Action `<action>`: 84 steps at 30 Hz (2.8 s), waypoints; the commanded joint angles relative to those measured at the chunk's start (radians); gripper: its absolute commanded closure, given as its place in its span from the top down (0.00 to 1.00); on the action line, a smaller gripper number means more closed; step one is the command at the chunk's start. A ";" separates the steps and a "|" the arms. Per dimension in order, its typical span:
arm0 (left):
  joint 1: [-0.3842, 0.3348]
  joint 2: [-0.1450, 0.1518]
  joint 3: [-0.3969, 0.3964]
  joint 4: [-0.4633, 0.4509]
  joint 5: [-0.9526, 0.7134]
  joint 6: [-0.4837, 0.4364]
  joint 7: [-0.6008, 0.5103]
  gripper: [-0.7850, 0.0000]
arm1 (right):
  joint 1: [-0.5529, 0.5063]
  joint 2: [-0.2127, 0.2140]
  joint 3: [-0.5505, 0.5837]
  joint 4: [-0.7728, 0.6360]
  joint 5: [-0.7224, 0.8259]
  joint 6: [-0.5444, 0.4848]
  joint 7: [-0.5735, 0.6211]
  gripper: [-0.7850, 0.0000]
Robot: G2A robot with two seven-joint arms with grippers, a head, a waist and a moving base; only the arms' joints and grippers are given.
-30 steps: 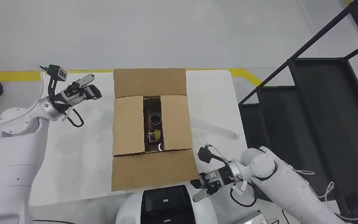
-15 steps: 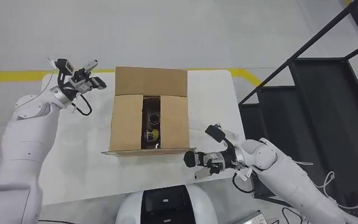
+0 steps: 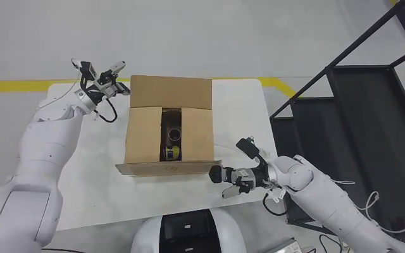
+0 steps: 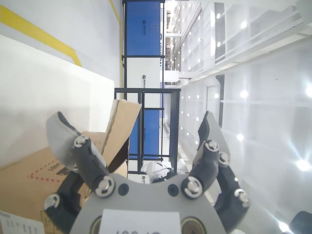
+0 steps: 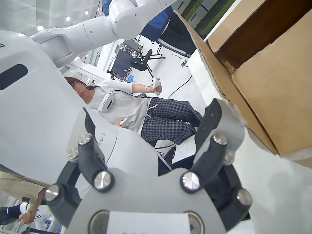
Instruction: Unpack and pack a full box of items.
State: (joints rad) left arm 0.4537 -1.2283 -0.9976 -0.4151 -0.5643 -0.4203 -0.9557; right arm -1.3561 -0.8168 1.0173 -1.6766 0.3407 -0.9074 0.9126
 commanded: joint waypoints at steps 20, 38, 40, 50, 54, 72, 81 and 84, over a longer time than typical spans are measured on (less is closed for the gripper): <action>0.023 0.005 -0.114 -0.009 -0.220 -0.051 -0.394 1.00 | 0.052 -0.008 -0.007 0.010 -0.082 0.048 -0.067 1.00; 0.258 0.123 -0.210 -0.382 -0.065 0.098 -0.542 1.00 | 0.117 -0.054 -0.045 0.041 -0.391 0.296 -0.270 1.00; 0.271 0.131 -0.217 -0.397 -0.056 0.105 -0.549 1.00 | 0.116 -0.055 -0.045 0.039 -0.400 0.307 -0.271 1.00; 0.338 0.159 -0.227 -0.484 -0.011 0.127 -0.571 1.00 | 0.110 -0.061 -0.034 0.042 -0.422 0.329 -0.275 1.00; 0.372 0.169 -0.231 -0.521 0.012 0.122 -0.566 1.00 | 0.099 -0.060 -0.018 0.044 -0.424 0.329 -0.279 1.00; 0.455 0.199 -0.280 -0.621 0.040 0.146 -0.540 1.00 | -0.085 -0.023 0.095 0.103 -0.181 0.299 -0.101 1.00; 0.455 0.199 -0.280 -0.621 0.040 0.146 -0.540 1.00 | -0.040 -0.075 -0.015 0.263 0.016 0.212 -0.214 1.00; 0.455 0.199 -0.280 -0.621 0.040 0.146 -0.540 1.00 | -0.040 -0.075 -0.015 0.263 0.016 0.212 -0.214 1.00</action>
State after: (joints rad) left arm 0.9088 -1.0297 -1.2780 -1.0365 -0.5239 -0.2738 -1.4955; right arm -1.3954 -0.8921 1.0019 -1.4132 0.3703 -0.7006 0.6980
